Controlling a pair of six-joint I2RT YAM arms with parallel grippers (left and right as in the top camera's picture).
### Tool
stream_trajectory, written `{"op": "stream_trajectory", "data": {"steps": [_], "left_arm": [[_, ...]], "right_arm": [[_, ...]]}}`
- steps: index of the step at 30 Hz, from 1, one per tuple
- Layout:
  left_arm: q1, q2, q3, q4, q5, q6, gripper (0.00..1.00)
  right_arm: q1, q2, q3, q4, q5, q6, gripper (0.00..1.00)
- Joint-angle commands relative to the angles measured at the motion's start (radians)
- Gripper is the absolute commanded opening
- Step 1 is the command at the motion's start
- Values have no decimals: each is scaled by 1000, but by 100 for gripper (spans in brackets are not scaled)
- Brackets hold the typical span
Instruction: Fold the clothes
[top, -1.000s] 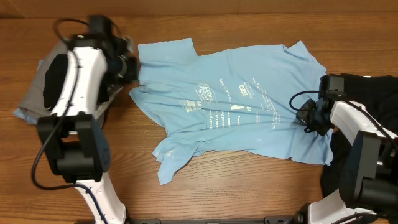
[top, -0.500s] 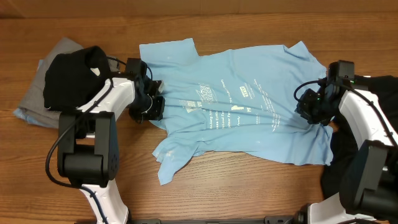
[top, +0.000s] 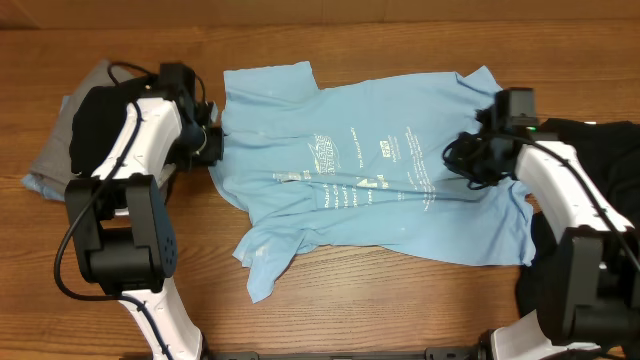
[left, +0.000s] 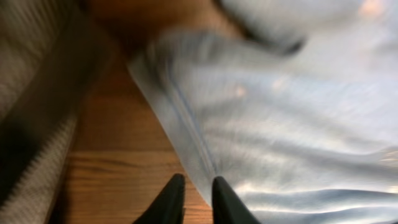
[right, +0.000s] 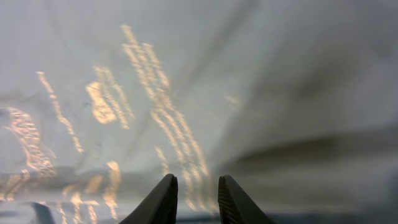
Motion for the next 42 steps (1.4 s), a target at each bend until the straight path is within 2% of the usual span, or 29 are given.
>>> {"op": "stream_trajectory", "data": {"steps": [1, 5, 10, 14, 18, 21, 22, 27, 30, 37, 39, 42], "left_arm": [[-35, 3, 51, -31, 94, 16, 25], [-67, 3, 37, -116, 185, 22, 24], [-98, 4, -24, -170, 180, 22, 21], [-99, 4, -104, -168, 180, 10, 21], [-100, 4, -190, -122, 184, 10, 22], [-103, 4, -235, -60, 188, 2, 22], [-103, 4, -245, -21, 194, -6, 22], [-103, 4, -248, 83, 392, -8, 25], [-111, 4, -248, 95, 453, -8, 27], [-141, 4, -270, 143, 362, -17, 33], [-142, 4, -291, 162, 365, -44, 32], [-142, 4, -295, 98, 358, -37, 28]], "right_arm": [[53, 70, 16, 45, 7, -6, 26], [69, 150, 16, 81, 102, 12, 21], [33, 233, 16, 113, 215, 52, 18], [-56, 264, 16, 113, 276, 103, 18], [-172, 265, 29, 94, 213, 132, 17], [-233, 262, 51, 71, 72, 65, 18], [-240, 253, 63, 56, 34, 32, 22], [-238, 167, 100, -8, 18, 16, 27], [-238, 71, 116, -53, 0, 16, 31], [-238, -142, 119, -127, -85, -10, 32], [-238, -212, 119, -144, -87, -10, 32], [-238, -279, 118, -161, -87, -37, 35]]}}
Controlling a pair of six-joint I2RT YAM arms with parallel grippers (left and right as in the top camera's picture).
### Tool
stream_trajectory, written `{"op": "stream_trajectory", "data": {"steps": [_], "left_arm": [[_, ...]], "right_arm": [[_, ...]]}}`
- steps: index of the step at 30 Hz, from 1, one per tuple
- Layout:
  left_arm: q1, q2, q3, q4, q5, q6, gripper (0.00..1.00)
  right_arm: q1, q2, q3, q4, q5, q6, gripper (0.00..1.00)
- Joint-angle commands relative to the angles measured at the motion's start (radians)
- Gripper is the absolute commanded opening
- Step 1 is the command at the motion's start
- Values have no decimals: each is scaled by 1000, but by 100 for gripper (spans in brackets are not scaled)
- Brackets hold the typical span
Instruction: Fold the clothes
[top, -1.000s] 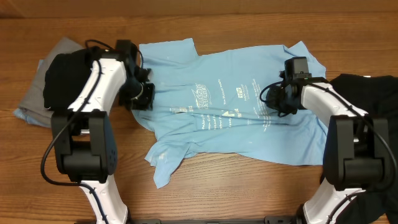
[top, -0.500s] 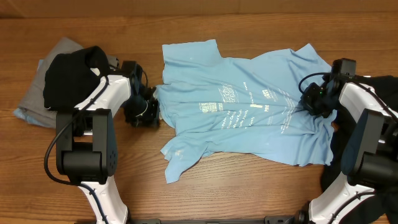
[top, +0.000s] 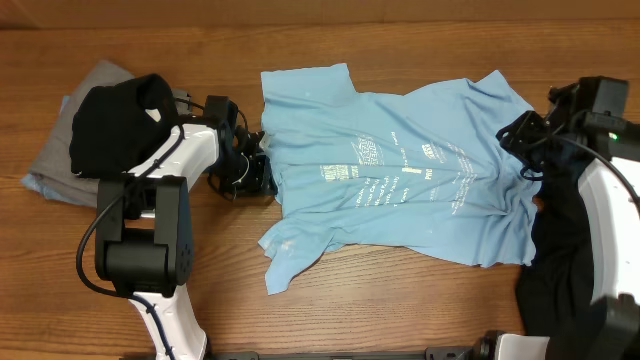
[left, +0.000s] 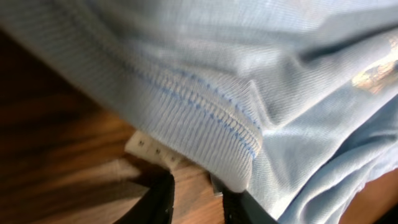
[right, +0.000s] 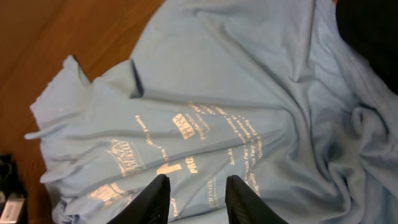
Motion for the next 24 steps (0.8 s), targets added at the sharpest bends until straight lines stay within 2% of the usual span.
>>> {"op": "stream_trajectory", "data": {"steps": [1, 7, 15, 17, 19, 22, 24], "left_arm": [[-2, 13, -36, -60, -26, -5, 27], [-1, 13, -36, -89, -66, 20, 30], [-19, 13, -45, 110, -72, -37, 31], [-25, 13, -55, 140, -75, -37, 24], [-27, 13, -66, 137, -75, -37, 4], [-20, 13, -53, 74, -80, -35, 4], [21, 11, 20, -40, -103, -19, 4]], "right_arm": [[3, -61, 17, -11, -16, -31, 36], [3, -71, 17, -36, -17, -31, 36], [4, -71, 17, -61, -21, -31, 35], [4, -71, 17, -74, -21, -31, 35], [4, -71, 17, -83, -21, -31, 34], [4, -71, 17, -93, -21, -31, 34], [13, -71, 14, -117, -20, -31, 34]]}}
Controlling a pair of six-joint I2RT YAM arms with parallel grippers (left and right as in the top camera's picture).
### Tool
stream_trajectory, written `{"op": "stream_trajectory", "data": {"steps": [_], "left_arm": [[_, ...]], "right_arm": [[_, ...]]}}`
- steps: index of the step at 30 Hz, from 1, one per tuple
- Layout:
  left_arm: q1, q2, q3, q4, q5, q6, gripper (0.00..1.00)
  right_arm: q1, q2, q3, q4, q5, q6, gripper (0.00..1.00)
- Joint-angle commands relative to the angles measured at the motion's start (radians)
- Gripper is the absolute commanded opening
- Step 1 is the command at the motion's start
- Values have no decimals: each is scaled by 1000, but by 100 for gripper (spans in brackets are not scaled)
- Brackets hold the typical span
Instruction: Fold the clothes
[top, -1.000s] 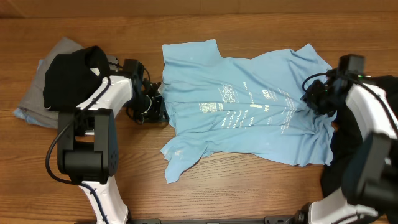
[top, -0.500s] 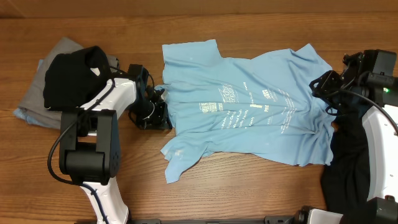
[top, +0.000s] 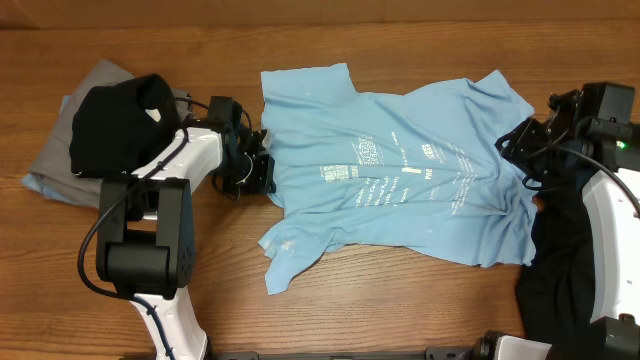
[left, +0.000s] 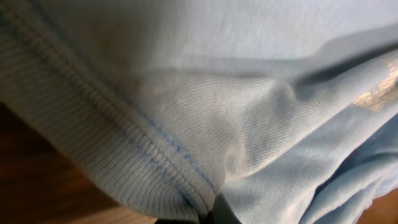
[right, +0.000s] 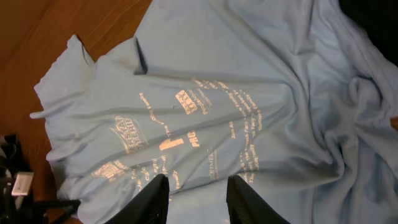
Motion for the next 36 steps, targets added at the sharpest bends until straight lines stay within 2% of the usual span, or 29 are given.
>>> {"op": "stream_trajectory", "data": {"steps": [1, 2, 5, 7, 10, 15, 20, 27, 29, 31, 35, 36], "left_arm": [[49, 20, 70, -127, -79, 17, 4], [86, 17, 156, -204, -82, 40, 4], [134, 16, 298, -299, -89, 84, 4], [155, 16, 389, -342, -103, 87, 4], [160, 16, 475, -373, -103, 104, 4], [160, 16, 494, -407, -177, 109, 10], [165, 16, 494, -494, -328, 109, 6], [216, 13, 538, -481, -300, 94, 4], [231, 13, 567, -479, -249, 102, 4], [232, 13, 579, -477, -248, 101, 4], [228, 13, 579, -477, -248, 102, 4], [228, 13, 579, -475, -248, 102, 4]], "right_arm": [[19, -16, 13, -23, -6, -8, 34], [43, -10, 10, -34, -6, -21, 34], [98, 13, 0, -45, 5, -33, 34], [143, 39, -15, -52, 5, -32, 29], [206, 66, -61, -38, 5, -32, 29], [277, 97, -154, 0, 5, -30, 28], [290, 101, -253, 51, 5, -23, 29], [290, 101, -339, 99, 6, -10, 26], [290, 101, -386, 138, 26, 63, 14], [290, 101, -449, 171, 65, 168, 6], [290, 101, -537, 212, 89, 294, 5], [290, 101, -569, 219, 128, 374, 4]]}}
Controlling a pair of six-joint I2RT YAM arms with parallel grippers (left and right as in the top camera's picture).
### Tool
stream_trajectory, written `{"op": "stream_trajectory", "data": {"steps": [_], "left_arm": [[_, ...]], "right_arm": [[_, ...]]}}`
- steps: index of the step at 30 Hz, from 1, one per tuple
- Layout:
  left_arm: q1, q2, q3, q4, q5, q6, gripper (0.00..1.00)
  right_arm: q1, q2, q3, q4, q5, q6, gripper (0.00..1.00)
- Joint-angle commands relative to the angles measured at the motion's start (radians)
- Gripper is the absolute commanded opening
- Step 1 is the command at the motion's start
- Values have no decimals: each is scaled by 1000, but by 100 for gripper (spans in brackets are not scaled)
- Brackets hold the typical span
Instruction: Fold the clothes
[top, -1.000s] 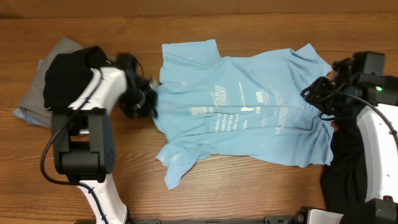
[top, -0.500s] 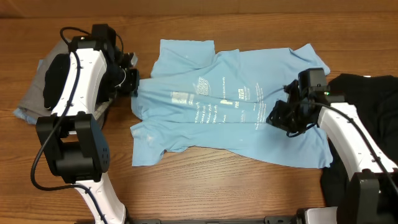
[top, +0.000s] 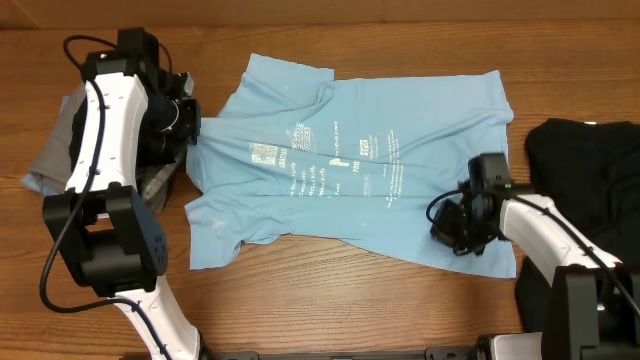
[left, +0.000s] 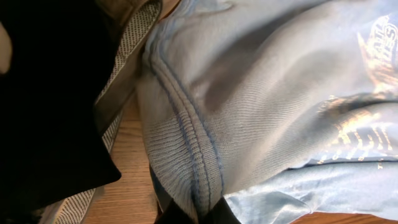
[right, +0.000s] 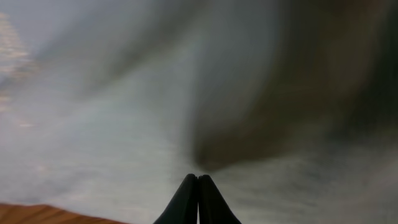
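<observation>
A light blue T-shirt (top: 350, 170) with pale print lies spread across the middle of the table. My left gripper (top: 187, 120) is at its left edge, beside the pile of clothes. In the left wrist view the gripper (left: 196, 214) is shut on the shirt's ribbed, stitched edge (left: 186, 143). My right gripper (top: 452, 228) rests low on the shirt's lower right part. Its jaws (right: 198, 177) are pressed together with blue cloth all around, and a dark crease runs out from the tips.
A grey striped garment (top: 45, 165) with a black one (left: 43, 93) on it lies at the far left, touching the shirt's edge. More black clothing (top: 590, 160) covers the right side of the table. Bare wood runs along the front edge.
The shirt now lies farther left and flatter. My left gripper, still holding its edge, is up beside the left pile. My right gripper, then open and high at the far right, is shut down on the shirt.
First my left gripper stood open at the shirt's left edge and my right one open low over its right side. Then the shirt lay farther right, my right gripper open above it. My left gripper shut on the ribbed edge. Now both grippers hold a flatter shirt.
</observation>
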Motion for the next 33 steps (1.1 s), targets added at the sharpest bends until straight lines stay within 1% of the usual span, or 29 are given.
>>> {"op": "stream_trajectory", "data": {"steps": [1, 2, 3, 6, 10, 11, 13, 14, 18, 19, 20, 21, 22, 25, 26, 28, 30, 32, 33], "left_arm": [[-5, -7, 24, 4, 19, 13, 4], [-4, -7, 24, 5, 15, 13, 4], [-5, -7, 24, 5, 14, 21, 4], [-4, -7, 24, 13, 9, 32, 4], [-3, -7, 25, 27, 12, 31, 8], [-4, -7, 25, 31, 12, 31, 12], [-4, -7, 25, 27, 13, 31, 24], [-4, -7, 25, 21, 13, 31, 27], [-4, -11, 25, -53, 21, 31, 35], [-3, -11, 25, -76, 34, 31, 46], [-3, -11, 25, -103, 52, 31, 52], [-3, -11, 25, -148, 76, 31, 54], [-3, -11, 24, -180, 95, 31, 54], [-11, -11, 10, -243, 146, 31, 47], [-22, -11, -22, -267, 154, 31, 46], [-34, -11, -72, -265, 153, 30, 44], [-50, -11, -149, -237, 150, 18, 41], [-64, -11, -261, -146, 155, -10, 37], [-69, -10, -304, -101, 154, -16, 33]], "right_arm": [[4, -2, -75, 21, 100, 229, 4], [-25, -2, -90, 7, 266, 322, 4], [-50, -2, -82, 1, 304, 334, 4], [-147, -2, -45, -24, 341, 330, 4], [-241, -2, 11, -38, 317, 253, 4], [-257, -2, 36, -36, 273, 175, 4], [-259, -2, 71, -49, 233, 87, 5], [-258, -2, 98, -74, 241, 66, 5], [-258, -4, 190, -163, 253, 66, 6], [-258, -6, 219, -190, 248, 63, 6], [-258, -10, 241, -209, 238, 50, 6], [-257, -16, 274, -233, 209, 17, 6], [-257, -23, 291, -247, 172, -7, 7], [-257, -41, 298, -257, 110, -39, 9], [-257, -42, 298, -265, 87, -51, 10], [-257, -42, 297, -273, 56, -67, 10], [-256, -42, 297, -282, 8, -106, 11], [-255, -42, 297, -292, -27, -137, 12], [-255, -42, 297, -295, -29, -139, 12]]}}
